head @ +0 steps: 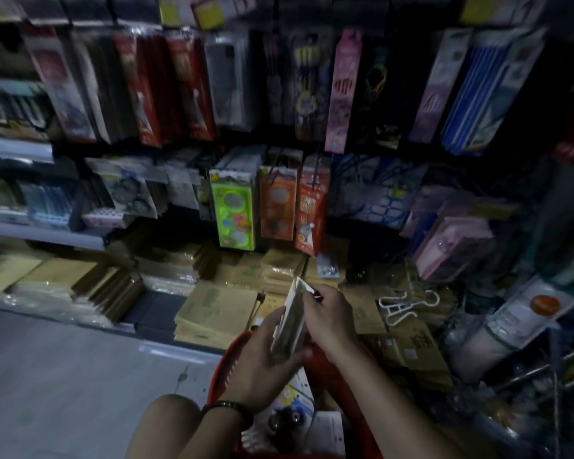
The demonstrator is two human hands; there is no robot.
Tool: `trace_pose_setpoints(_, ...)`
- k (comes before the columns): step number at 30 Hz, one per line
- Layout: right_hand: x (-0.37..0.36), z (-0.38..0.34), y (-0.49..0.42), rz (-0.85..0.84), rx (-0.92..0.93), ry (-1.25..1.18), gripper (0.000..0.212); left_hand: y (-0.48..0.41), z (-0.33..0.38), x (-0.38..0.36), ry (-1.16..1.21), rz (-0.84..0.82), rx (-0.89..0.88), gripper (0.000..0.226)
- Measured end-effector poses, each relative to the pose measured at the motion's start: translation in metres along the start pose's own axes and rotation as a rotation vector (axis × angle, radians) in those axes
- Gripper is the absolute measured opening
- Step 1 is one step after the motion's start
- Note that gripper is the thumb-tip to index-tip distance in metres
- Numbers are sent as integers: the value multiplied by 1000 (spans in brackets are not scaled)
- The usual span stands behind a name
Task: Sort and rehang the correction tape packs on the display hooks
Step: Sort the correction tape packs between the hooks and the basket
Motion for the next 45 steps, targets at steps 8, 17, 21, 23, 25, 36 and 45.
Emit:
trace_pose_setpoints(8, 37, -65, 6, -62, 212, -155, 30, -20, 49, 30, 223, 251, -39, 47)
trace_pose_setpoints(17, 99, -139, 0, -162, 724, 340, 87, -68, 116, 51, 678, 7, 47, 59)
trace_pose_setpoints(21, 134, -177, -7, -91, 830, 336, 96, -89, 166, 61, 699, -35, -12, 64)
trace_pose_setpoints(23, 150, -196, -11, -48, 868, 367, 100, -100, 193, 64, 707, -47, -47, 66)
trace_pose_setpoints(25, 164, -213, -15, 1, 890, 404, 101, -111, 221, 66, 704, -58, -81, 68)
trace_pose_setpoints(36, 267, -325, -50, 378, 1001, 630, 100, -171, 351, 133, 662, -16, -308, 57)
trace_pose_setpoints(45, 320, -406, -93, 657, 851, 866, 89, -221, 417, 209, 510, 250, -455, 62)
Point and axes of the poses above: each hand's wrist, its own y-axis away from the middle knuckle, its own x-axis out of the back of the hand, z = x × y, the point moved 10 cm from there along -y, towards the middle knuckle, and after that the axes turned 7 degrees about y, right-handed, at the moved point
